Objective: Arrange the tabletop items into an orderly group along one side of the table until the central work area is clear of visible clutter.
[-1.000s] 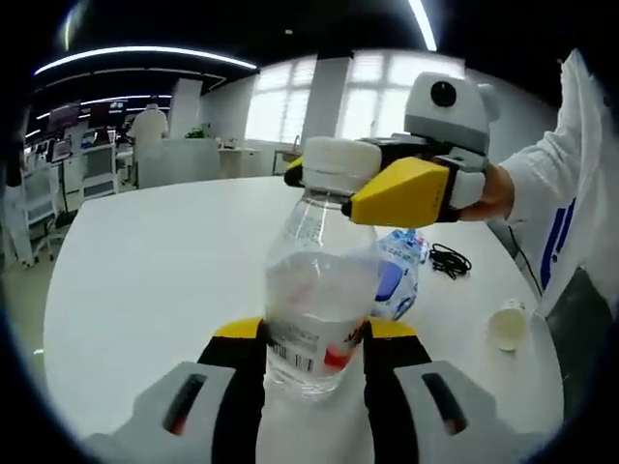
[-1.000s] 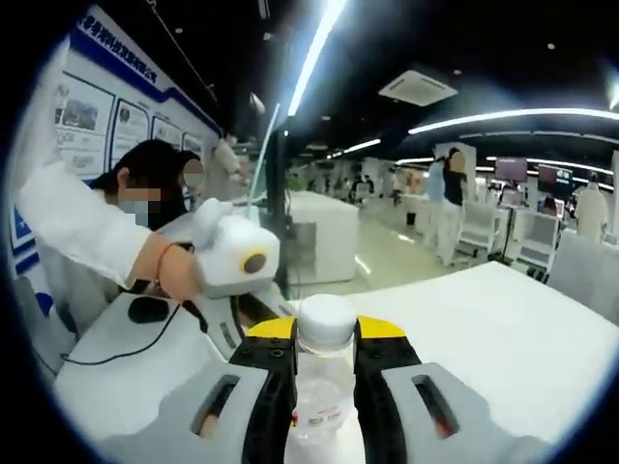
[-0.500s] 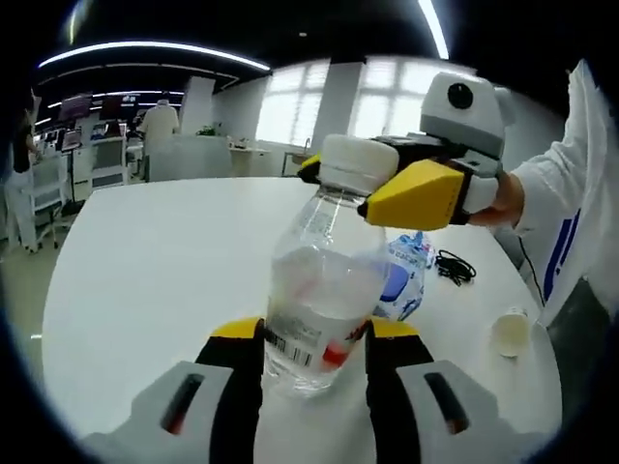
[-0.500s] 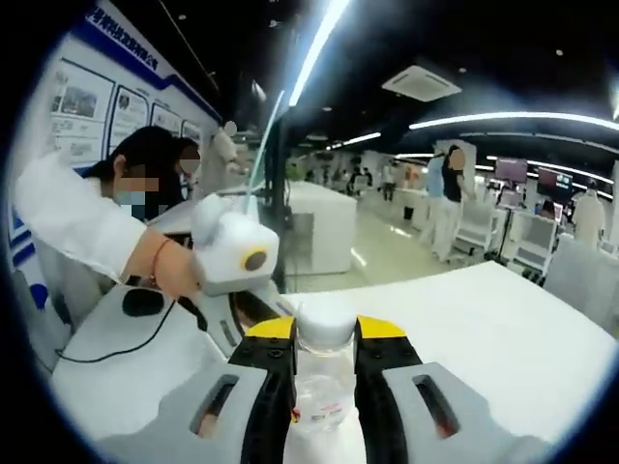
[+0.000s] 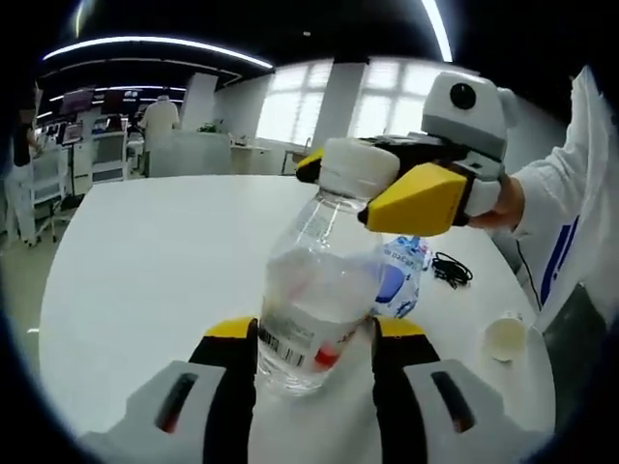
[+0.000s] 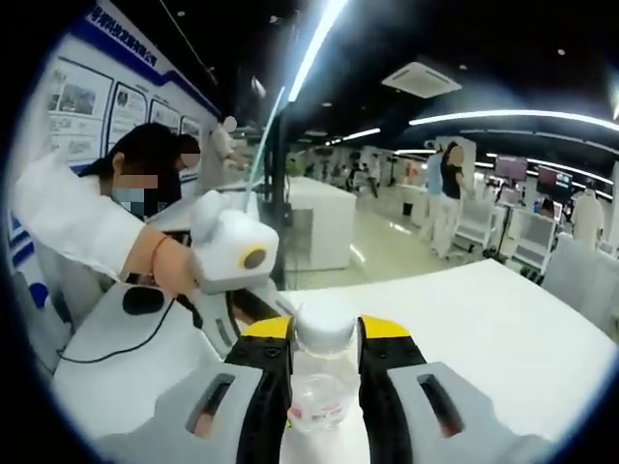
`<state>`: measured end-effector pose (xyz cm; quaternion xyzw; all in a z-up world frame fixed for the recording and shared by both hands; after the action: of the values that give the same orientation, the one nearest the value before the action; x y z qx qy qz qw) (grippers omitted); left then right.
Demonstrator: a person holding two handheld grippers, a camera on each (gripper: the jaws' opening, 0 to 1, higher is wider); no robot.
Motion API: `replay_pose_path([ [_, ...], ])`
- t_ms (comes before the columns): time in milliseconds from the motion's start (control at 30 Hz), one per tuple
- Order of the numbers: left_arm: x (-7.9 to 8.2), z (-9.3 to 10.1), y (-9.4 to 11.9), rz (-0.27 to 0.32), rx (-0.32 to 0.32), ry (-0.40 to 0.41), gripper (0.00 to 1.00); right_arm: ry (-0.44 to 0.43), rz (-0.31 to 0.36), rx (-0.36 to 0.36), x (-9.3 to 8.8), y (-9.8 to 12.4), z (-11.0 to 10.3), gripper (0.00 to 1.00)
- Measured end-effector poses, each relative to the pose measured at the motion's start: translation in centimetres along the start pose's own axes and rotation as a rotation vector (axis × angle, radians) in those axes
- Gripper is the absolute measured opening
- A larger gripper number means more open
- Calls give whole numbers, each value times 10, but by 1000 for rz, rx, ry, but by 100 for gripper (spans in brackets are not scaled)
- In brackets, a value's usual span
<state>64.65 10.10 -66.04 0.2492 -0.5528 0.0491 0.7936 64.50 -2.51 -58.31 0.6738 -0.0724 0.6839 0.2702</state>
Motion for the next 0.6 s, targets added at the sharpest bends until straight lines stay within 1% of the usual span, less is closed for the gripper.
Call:
replay_pose_path([
  [67,0,1,0,1,0,1,49,2,-3,2,0,0,-1,25],
  [100,-1,1,0,-4,0,14,50,1,-7,2,0,0,-1,27],
  [167,0,1,1,-4,5,10,52,-8,-8,2,0,1,-2,30],
  [267,1,2,2,4,14,13,55,-9,-13,2,0,3,-2,31],
  [333,1,2,3,5,25,31,60,-16,-13,1,-1,4,-1,32],
  [433,0,2,6,-4,42,50,64,-28,-17,-5,-1,7,-1,34],
  [600,0,5,12,8,55,71,65,-32,-24,-7,-1,12,-1,36],
])
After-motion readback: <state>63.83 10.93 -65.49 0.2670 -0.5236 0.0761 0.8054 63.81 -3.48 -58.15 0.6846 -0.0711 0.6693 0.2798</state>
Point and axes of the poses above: the point that each gripper's makers call its tool centre point, and the gripper's own axes: y roughly backward along the fingers, z roughly to its right, x roughly out of its top, the point moved 9 cm from there along y, roughly backward along the fingers, and after that the axes turned 2 degrees about -x, right-handed, at the moved point
